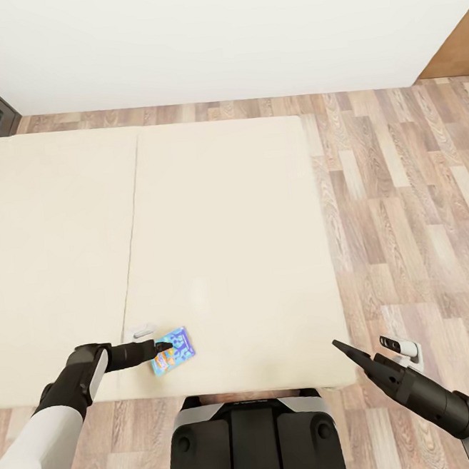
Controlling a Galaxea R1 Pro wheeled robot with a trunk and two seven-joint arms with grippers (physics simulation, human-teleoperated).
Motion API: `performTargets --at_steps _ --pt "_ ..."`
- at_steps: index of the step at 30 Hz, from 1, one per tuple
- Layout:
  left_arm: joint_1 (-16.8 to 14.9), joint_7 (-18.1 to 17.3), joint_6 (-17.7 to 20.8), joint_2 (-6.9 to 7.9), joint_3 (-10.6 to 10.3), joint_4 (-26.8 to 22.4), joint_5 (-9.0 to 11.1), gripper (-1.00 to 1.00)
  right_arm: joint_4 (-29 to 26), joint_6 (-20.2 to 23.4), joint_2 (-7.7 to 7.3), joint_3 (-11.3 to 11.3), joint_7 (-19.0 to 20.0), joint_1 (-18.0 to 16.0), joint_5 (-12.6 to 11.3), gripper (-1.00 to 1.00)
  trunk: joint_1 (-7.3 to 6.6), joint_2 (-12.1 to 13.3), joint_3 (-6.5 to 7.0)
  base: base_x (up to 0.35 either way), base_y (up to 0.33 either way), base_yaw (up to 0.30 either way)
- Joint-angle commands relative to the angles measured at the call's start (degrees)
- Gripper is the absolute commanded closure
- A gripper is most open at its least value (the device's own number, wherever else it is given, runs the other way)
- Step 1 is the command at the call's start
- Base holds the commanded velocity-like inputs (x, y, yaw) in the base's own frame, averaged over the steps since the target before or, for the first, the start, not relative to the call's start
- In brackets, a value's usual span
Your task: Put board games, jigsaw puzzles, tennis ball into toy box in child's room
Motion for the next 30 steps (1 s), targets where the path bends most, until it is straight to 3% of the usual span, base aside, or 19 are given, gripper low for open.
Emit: performTargets --at_steps 1,30 --pt "0.0 -0.5 0.4 -0.05 0.3 -0.1 -0.4 -1.0 0.0 0.5 -0.01 0.0 0.1 0.0 -0.2 -1.0 0.03 -0.1 -0.06 0.0 -0.083 0.0" --pt "0.0 -0.8 0.4 -0.05 0.2 -0.4 -0.4 -1.0 0.0 0.5 -0.01 0.0 0.1 0.0 -0.2 -1.0 0.03 -0.1 -0.06 0.0 -0.133 0.0"
